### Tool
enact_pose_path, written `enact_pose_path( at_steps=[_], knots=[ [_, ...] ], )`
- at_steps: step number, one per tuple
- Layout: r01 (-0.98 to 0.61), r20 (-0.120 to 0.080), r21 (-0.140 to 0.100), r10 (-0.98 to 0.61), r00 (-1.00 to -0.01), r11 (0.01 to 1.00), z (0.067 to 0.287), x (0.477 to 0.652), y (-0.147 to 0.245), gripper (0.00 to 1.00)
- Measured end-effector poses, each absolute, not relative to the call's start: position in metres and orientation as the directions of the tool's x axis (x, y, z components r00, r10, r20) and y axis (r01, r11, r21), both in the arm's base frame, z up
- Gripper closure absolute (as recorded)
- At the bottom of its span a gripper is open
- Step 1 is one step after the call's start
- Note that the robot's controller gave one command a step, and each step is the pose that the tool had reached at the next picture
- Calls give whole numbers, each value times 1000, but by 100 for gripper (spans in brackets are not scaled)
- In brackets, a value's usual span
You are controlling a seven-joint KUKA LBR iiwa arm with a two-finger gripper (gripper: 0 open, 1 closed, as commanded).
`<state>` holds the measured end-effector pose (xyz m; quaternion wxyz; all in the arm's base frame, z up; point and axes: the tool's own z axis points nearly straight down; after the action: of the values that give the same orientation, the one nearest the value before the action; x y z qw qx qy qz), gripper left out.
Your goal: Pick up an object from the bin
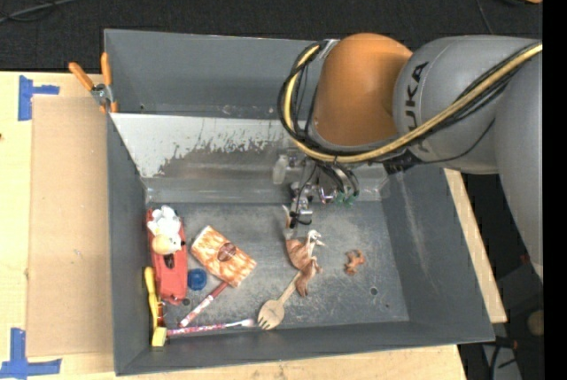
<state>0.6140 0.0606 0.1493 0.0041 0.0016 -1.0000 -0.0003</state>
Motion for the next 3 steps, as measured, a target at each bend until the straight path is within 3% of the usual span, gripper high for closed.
enact_pose_path(
  at_steps=[1,2,3],
  knots=[
    [-2,1,1,-2,-1000,1000,154,616,60,0],
    [-78,-1,1,-78,-997,997,80,583,133,0],
    [-105,-6,0,-105,-994,994,99,579,151,0]
  ],
)
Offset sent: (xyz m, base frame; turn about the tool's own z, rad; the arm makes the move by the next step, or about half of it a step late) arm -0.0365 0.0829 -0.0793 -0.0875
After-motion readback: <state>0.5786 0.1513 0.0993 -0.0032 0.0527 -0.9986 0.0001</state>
